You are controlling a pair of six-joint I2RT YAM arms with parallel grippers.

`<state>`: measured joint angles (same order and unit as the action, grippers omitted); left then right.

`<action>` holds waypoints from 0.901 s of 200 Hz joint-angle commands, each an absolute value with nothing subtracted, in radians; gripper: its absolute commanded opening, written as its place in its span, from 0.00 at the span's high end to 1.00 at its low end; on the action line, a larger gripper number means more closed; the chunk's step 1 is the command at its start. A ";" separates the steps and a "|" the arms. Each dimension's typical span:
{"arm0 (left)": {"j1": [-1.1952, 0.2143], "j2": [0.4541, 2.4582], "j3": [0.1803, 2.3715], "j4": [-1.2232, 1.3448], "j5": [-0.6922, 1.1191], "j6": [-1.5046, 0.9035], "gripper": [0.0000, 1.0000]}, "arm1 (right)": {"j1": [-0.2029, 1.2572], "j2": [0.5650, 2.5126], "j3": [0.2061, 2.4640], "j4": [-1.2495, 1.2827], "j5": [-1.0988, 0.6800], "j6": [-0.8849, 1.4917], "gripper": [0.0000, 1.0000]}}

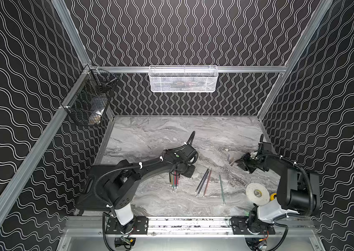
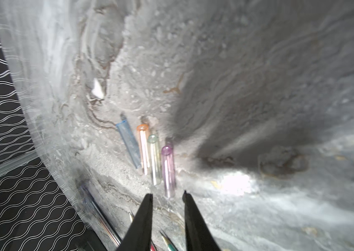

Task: Remove the protective cover of the pencils
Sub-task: Adjust the pencil at the center of the board.

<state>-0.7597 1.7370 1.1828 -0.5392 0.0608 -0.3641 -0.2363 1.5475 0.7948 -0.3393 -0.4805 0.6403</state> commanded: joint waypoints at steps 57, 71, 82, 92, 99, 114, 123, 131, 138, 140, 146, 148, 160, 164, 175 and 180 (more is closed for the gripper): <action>-0.712 1.780 1.178 -0.581 -0.075 -0.348 0.71 | -0.221 1.351 0.779 -0.432 -0.431 0.567 0.73; -0.709 1.798 1.186 -0.587 -0.094 -0.355 0.70 | -0.220 1.341 0.776 -0.440 -0.434 0.562 0.73; -0.709 1.814 1.193 -0.593 -0.110 -0.360 0.70 | -0.220 1.338 0.773 -0.439 -0.439 0.560 0.73; -0.708 1.821 1.194 -0.589 -0.111 -0.360 0.70 | -0.221 1.339 0.771 -0.438 -0.443 0.560 0.73; -0.707 1.825 1.193 -0.583 -0.110 -0.362 0.70 | -0.221 1.340 0.771 -0.437 -0.445 0.558 0.73; -0.707 1.834 1.196 -0.580 -0.110 -0.364 0.70 | -0.221 1.344 0.771 -0.436 -0.450 0.557 0.73; -0.706 1.840 1.197 -0.578 -0.109 -0.363 0.70 | -0.221 1.345 0.771 -0.434 -0.454 0.557 0.73; -0.706 1.845 1.197 -0.576 -0.107 -0.362 0.70 | -0.220 1.347 0.772 -0.436 -0.455 0.557 0.73; -0.706 1.849 1.197 -0.573 -0.106 -0.362 0.70 | -0.220 1.347 0.772 -0.436 -0.456 0.557 0.73; -0.706 1.850 1.196 -0.571 -0.105 -0.363 0.70 | -0.222 1.346 0.773 -0.436 -0.456 0.557 0.73; -0.706 1.852 1.195 -0.569 -0.102 -0.363 0.70 | -0.221 1.346 0.773 -0.436 -0.456 0.557 0.73; -0.706 1.853 1.195 -0.568 -0.101 -0.363 0.70 | -0.222 1.344 0.774 -0.437 -0.456 0.557 0.73; -0.706 1.860 1.196 -0.565 -0.094 -0.362 0.70 | -0.222 1.342 0.778 -0.442 -0.457 0.555 0.73; -0.706 1.861 1.195 -0.564 -0.093 -0.361 0.70 | -0.221 1.339 0.777 -0.442 -0.456 0.555 0.73; -0.706 1.865 1.193 -0.558 -0.086 -0.361 0.70 | -0.221 1.334 0.773 -0.439 -0.456 0.558 0.73; -0.706 1.868 1.193 -0.555 -0.082 -0.362 0.70 | -0.221 1.333 0.772 -0.439 -0.456 0.560 0.73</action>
